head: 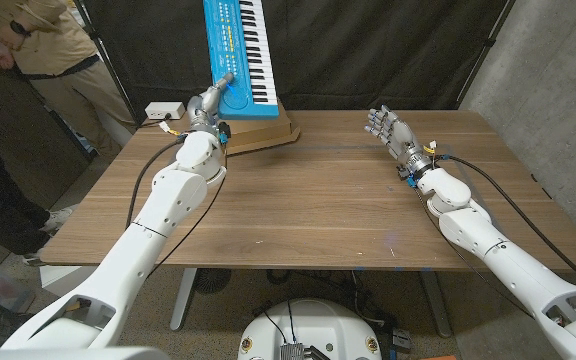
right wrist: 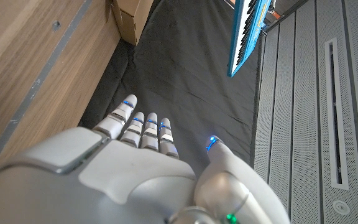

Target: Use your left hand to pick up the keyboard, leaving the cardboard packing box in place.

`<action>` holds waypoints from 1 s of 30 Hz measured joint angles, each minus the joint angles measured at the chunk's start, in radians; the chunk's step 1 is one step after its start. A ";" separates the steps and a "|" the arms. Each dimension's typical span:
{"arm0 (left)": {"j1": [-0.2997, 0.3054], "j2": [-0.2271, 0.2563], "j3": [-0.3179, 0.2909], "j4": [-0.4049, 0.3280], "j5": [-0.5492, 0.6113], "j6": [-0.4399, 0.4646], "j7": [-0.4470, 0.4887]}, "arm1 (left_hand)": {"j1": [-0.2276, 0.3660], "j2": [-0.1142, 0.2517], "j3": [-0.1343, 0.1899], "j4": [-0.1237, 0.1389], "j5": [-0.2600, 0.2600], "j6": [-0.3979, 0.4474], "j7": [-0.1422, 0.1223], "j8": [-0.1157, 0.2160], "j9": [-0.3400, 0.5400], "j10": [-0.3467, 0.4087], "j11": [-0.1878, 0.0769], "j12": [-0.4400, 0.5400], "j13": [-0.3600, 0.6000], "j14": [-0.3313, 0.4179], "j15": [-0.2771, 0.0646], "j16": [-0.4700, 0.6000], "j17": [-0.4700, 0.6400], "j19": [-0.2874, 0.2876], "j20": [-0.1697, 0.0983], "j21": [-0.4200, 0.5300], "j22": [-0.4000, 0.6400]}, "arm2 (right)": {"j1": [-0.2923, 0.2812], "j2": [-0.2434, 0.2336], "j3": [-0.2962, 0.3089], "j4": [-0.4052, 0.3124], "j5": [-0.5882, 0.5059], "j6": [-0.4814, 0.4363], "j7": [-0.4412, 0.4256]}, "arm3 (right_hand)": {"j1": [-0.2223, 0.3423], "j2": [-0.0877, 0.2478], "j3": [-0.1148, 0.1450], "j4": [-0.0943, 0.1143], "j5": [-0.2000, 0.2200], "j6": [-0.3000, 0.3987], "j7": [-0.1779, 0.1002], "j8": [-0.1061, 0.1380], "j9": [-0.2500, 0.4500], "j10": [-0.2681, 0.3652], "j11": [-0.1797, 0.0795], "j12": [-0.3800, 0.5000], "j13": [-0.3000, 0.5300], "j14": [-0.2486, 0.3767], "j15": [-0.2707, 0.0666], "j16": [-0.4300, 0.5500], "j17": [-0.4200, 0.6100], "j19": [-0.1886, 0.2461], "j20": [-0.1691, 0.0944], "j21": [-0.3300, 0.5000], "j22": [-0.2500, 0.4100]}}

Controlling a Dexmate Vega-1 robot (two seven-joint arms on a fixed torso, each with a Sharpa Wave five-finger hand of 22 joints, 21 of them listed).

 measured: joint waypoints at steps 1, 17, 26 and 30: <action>0.000 0.001 -0.001 -0.002 0.002 0.000 0.000 | 0.000 0.000 0.000 0.000 0.000 0.000 0.000 0.000 0.000 0.000 0.000 0.000 0.000 0.000 0.000 0.000 0.000 0.000 0.000 0.000 0.000 | -0.001 0.000 0.000 -0.001 0.000 0.000 0.000 | 0.000 0.000 0.000 0.000 0.000 0.000 0.000 0.000 0.000 0.000 0.000 0.000 0.000 0.000 0.000 0.000 0.000 0.000 0.000 0.000 0.000; -0.002 0.005 -0.007 -0.007 0.028 -0.005 -0.011 | 0.000 0.000 -0.003 0.002 0.003 0.007 -0.001 -0.009 0.006 0.002 -0.002 -0.001 -0.001 0.006 -0.001 -0.004 0.000 -0.009 -0.002 0.007 -0.004 | -0.006 0.000 0.001 -0.011 -0.007 -0.002 -0.014 | 0.000 0.000 0.000 0.000 0.000 0.000 0.000 0.000 0.000 0.000 0.000 0.000 0.000 0.000 0.000 0.000 0.000 0.000 0.000 0.000 0.000; -0.008 0.008 -0.010 0.001 0.036 -0.012 -0.029 | 0.000 0.000 -0.004 0.001 0.003 0.009 -0.002 -0.011 0.006 0.004 -0.004 -0.005 0.003 0.009 -0.002 -0.004 0.000 -0.009 -0.002 0.017 -0.005 | -0.011 0.001 0.000 -0.025 -0.018 -0.008 -0.034 | 0.000 0.000 -0.004 -0.004 0.000 0.000 0.000 0.000 0.000 0.000 0.000 0.000 0.000 0.000 0.000 0.000 0.000 0.000 0.000 0.000 0.000; -0.009 0.012 -0.014 0.006 0.036 -0.014 -0.039 | 0.000 0.000 -0.004 0.001 0.003 0.009 -0.002 -0.011 0.006 0.004 -0.004 -0.007 0.003 0.009 -0.002 -0.004 0.000 -0.009 -0.002 0.021 -0.005 | -0.020 -0.003 0.000 -0.042 -0.029 -0.015 -0.057 | 0.000 0.000 -0.001 -0.007 0.000 0.000 0.000 0.000 0.000 0.000 0.000 0.000 0.000 0.000 0.000 0.000 0.000 0.000 0.000 0.000 0.000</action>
